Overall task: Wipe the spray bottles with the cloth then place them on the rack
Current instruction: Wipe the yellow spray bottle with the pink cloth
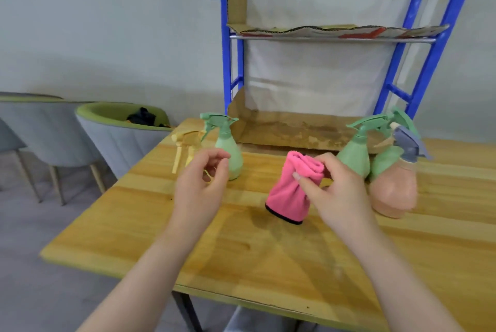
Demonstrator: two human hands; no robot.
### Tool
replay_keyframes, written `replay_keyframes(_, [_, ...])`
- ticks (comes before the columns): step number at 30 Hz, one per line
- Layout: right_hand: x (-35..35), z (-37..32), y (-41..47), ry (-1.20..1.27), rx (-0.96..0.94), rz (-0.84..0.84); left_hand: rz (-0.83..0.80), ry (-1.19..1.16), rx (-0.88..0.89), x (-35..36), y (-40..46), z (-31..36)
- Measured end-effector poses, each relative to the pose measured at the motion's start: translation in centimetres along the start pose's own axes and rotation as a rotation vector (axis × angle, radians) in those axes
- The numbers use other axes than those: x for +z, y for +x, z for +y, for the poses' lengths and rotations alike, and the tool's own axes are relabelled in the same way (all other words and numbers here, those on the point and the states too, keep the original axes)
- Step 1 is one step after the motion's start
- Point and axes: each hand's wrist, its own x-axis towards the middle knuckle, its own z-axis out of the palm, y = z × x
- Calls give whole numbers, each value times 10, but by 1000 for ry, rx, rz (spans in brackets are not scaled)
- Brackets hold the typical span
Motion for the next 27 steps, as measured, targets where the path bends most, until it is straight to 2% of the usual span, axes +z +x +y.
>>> replay_keyframes(4, [35,-18,6,96,8,-51,172,0,-32,-37,-5,-25])
replay_keyframes(7, [54,-27,9,248,52,-99,238,53,-142,-54,0,-57])
replay_keyframes(9, [63,-30,10,322,85,-120,206,131,-223,-60,7,-77])
replay_keyframes(12, [72,-30,10,415,122,-141,31,252,-216,-60,17,-94])
replay_keyframes(15, [75,-28,8,491,133,-125,-83,177,-231,-52,29,-93])
replay_keyframes(18, [74,-24,5,530,127,-115,-79,88,-213,-40,40,-84])
replay_keyframes(23, [71,-18,4,525,129,-114,26,-24,-250,-24,46,-83])
replay_keyframes(27, [68,-12,2,511,142,-131,41,-51,-203,-21,46,-86])
